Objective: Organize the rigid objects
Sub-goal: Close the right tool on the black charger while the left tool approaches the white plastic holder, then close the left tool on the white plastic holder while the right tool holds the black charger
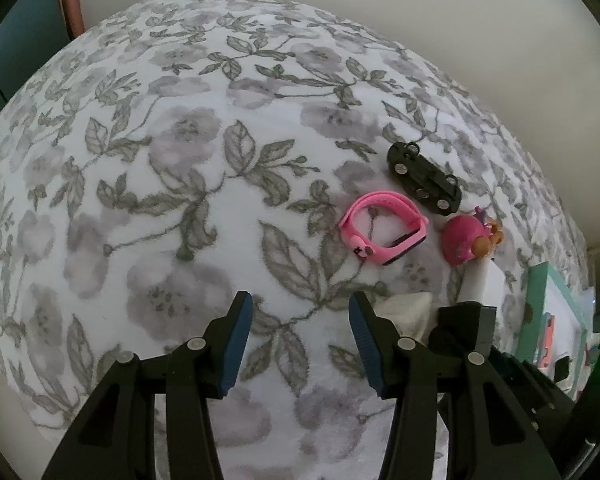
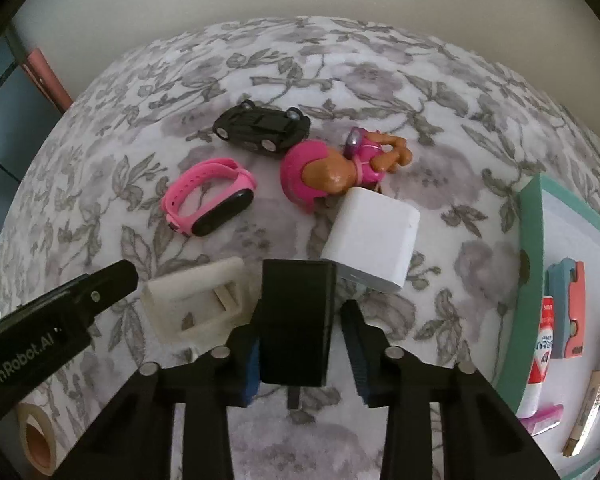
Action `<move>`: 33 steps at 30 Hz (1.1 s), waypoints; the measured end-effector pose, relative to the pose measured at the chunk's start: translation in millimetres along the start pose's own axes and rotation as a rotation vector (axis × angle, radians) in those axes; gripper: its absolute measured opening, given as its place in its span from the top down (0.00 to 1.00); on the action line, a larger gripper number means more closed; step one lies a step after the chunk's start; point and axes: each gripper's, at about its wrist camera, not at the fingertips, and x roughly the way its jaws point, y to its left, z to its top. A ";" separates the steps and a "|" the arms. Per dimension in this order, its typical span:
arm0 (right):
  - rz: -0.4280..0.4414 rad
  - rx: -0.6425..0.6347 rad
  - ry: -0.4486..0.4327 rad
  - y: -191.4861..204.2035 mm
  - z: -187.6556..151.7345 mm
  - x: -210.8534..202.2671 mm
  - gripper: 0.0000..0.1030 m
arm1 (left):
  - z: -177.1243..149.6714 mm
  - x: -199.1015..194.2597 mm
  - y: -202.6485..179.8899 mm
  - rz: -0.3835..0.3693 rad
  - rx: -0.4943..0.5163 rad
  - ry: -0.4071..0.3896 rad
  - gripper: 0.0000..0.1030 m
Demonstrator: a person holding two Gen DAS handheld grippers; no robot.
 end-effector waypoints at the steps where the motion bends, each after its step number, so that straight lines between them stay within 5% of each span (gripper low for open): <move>1: 0.003 0.006 0.001 -1.8 -0.1 -0.1 0.68 | -0.2 -0.7 0.2 -0.006 -0.007 -0.004 0.50; 33: -0.050 0.151 0.047 -72.9 -19.9 -17.7 0.69 | -3.2 -14.9 -22.8 -0.052 -0.011 -0.058 0.50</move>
